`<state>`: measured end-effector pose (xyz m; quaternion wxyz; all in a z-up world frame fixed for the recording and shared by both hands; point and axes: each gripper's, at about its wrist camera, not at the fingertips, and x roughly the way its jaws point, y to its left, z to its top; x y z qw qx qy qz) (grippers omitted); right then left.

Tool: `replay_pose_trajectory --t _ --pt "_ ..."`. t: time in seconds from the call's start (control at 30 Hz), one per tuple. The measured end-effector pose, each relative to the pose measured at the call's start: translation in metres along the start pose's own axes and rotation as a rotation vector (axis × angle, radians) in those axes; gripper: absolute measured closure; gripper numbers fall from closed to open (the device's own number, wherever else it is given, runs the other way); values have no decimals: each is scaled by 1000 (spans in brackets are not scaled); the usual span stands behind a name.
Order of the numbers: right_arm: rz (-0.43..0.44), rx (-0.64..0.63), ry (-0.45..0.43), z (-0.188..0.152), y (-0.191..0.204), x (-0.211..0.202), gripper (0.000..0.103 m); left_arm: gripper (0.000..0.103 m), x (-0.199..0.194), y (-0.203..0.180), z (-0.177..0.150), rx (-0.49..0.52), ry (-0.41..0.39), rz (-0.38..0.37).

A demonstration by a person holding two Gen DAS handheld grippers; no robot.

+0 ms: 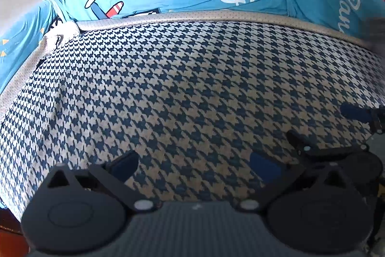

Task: Fold clothes
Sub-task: 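Drop the dark grey doodle-print fleece garment onto the houndstooth sheet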

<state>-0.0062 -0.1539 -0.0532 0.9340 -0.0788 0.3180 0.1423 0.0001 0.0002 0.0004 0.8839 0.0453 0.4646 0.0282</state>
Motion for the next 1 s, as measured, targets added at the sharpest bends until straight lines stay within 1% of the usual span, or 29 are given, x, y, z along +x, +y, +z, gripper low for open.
replay_pose_trajectory --t 0.3,0.43,0.5,0.6,0.73,0.8,0.87,1.0 --pt "2 2 0 0 0 0 0 0 -6 3 6 -48 -6 7" --pt "-3 -3 -1 0 2 1 0 0 -15 -15 -8 -30 -41 5" --pt "-3 -2 -1 -1 2 0 0 0 -17 -21 -9 -19 -40 5" --pt "-5 -5 0 0 2 0 0 0 -20 -21 -10 -10 -44 -27" --pt "-6 -4 1 0 2 0 0 0 -18 -30 -11 14 -48 -6" --pt "-5 -4 1 0 2 0 0 0 -18 -26 -11 26 -41 -10" --pt "-4 -3 1 1 1 2 0 0 -24 -14 -17 46 -37 -24" --pt "-3 -4 1 2 0 2 0 0 -37 -7 -21 69 -42 -55"
